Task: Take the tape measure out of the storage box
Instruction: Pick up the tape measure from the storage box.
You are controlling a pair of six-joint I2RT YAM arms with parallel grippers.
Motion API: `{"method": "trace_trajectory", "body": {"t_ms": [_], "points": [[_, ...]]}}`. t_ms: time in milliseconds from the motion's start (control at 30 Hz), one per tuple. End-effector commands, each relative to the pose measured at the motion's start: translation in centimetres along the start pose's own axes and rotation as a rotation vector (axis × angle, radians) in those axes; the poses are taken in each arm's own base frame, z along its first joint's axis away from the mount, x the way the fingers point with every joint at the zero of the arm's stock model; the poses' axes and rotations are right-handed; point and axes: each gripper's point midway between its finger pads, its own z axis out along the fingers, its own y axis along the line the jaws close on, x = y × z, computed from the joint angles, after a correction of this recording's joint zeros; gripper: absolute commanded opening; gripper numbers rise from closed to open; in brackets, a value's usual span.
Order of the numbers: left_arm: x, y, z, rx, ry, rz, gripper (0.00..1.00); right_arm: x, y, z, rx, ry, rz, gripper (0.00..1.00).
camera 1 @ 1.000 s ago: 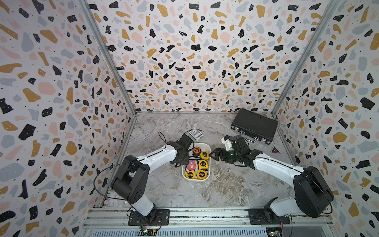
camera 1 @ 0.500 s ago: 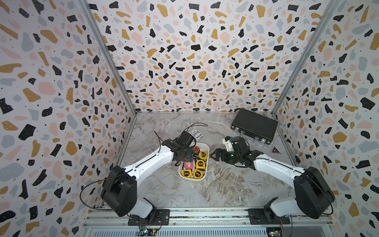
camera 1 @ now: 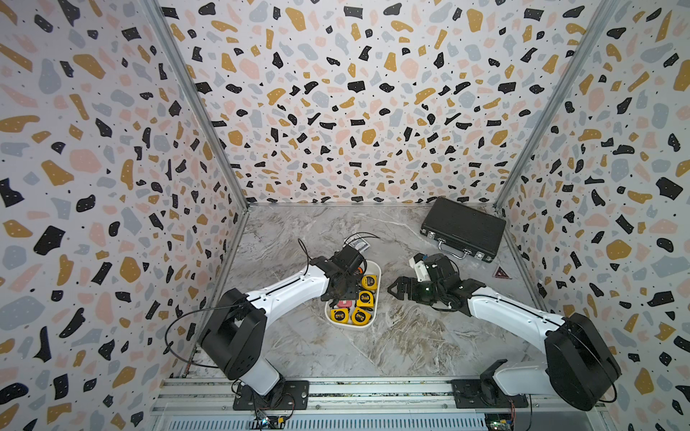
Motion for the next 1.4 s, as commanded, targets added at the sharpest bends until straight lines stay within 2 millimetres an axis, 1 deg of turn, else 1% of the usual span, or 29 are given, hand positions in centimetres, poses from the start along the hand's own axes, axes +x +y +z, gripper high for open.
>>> {"method": "trace_trajectory", "body": {"t_ms": [0, 100, 300, 433, 667, 900, 1100, 1367], "points": [[0.2, 0.3, 1.1, -0.049, -0.014, -0.042, 0.73, 0.3, -0.5, -0.7, 0.018, -0.004, -0.017, 0.99], [0.4, 0.3, 1.7, -0.073, -0.012, -0.052, 0.7, 0.4, -0.8, -0.9, 0.021, -0.001, -0.013, 0.99], [0.6, 0.8, 1.9, -0.138, -0.024, -0.059, 0.66, 0.7, -1.2, -0.9, 0.018, 0.006, -0.004, 0.99], [0.7, 0.8, 2.5, -0.152, -0.015, -0.065, 0.66, 0.8, -1.3, -0.9, 0.016, 0.008, -0.002, 0.99], [0.5, 0.3, 3.3, -0.158, 0.001, -0.056, 0.65, 0.5, -1.4, -1.0, 0.009, 0.007, 0.001, 0.99], [0.5, -0.2, 3.4, -0.142, 0.014, -0.052, 0.64, 0.4, -1.5, -1.1, 0.005, 0.005, 0.008, 0.99], [0.6, -0.1, 3.6, -0.161, 0.035, -0.041, 0.65, 0.5, -1.7, -1.0, 0.004, 0.008, 0.015, 0.99], [0.6, -0.4, 4.2, -0.16, 0.063, -0.019, 0.66, 0.4, -1.7, -0.8, 0.0, 0.006, 0.021, 0.99]]}}
